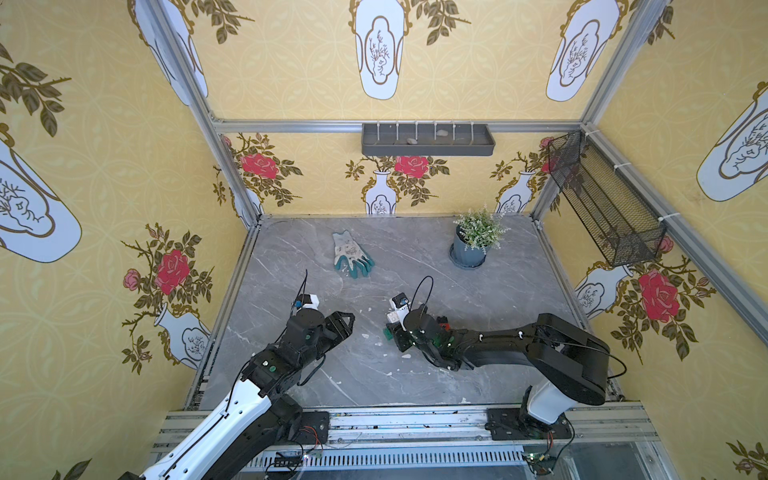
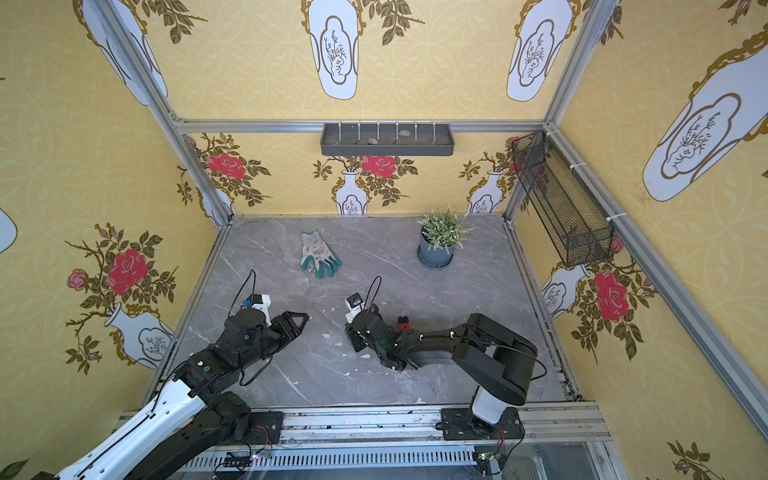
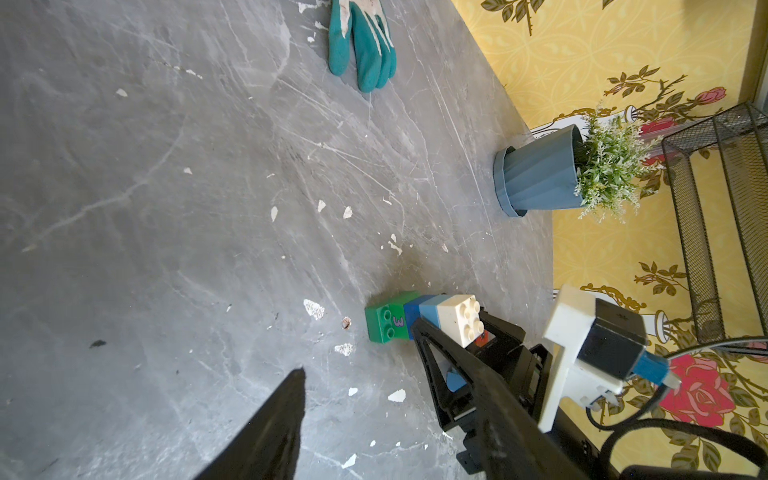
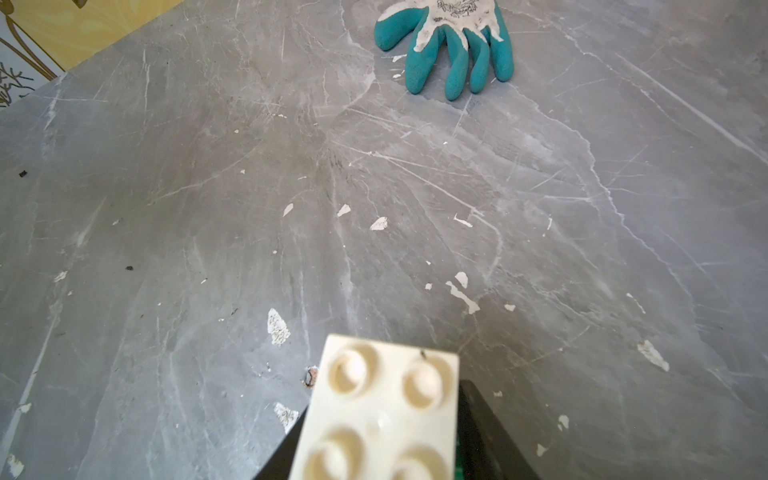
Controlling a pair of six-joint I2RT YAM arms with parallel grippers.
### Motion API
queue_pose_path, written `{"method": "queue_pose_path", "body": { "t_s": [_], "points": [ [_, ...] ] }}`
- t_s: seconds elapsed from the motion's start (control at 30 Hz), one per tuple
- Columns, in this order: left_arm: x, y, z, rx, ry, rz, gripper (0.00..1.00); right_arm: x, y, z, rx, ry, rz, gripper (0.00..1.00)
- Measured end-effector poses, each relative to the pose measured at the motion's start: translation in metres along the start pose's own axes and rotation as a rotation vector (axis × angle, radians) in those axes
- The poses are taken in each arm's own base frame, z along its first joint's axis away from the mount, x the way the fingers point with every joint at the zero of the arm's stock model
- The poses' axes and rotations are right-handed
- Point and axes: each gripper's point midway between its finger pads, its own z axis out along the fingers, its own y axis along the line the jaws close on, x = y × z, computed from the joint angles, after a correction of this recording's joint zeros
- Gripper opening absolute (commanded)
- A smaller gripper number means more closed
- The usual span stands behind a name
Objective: Assemble the number 1 with lego
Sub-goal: Adjust the lego brick at the center of the board.
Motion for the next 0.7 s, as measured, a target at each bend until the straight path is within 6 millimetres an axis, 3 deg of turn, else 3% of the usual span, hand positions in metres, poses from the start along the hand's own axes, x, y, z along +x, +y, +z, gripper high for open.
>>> {"method": "queue_pose_path", "body": {
  "t_s": [0.47,0.7],
  "points": [
    [-0.001,0.003,-0.002,-0.010,0.002,-0.007,0.65,-0.004,-0.005,0.003,0.012,-0.002,0.006,0.30],
    [-0.002,0.004,-0.006,-0.008,-0.003,-0.010,0.66,-0.037,0.004,-0.006,0.018,0.030,0.018,0.28]
  ]
}}
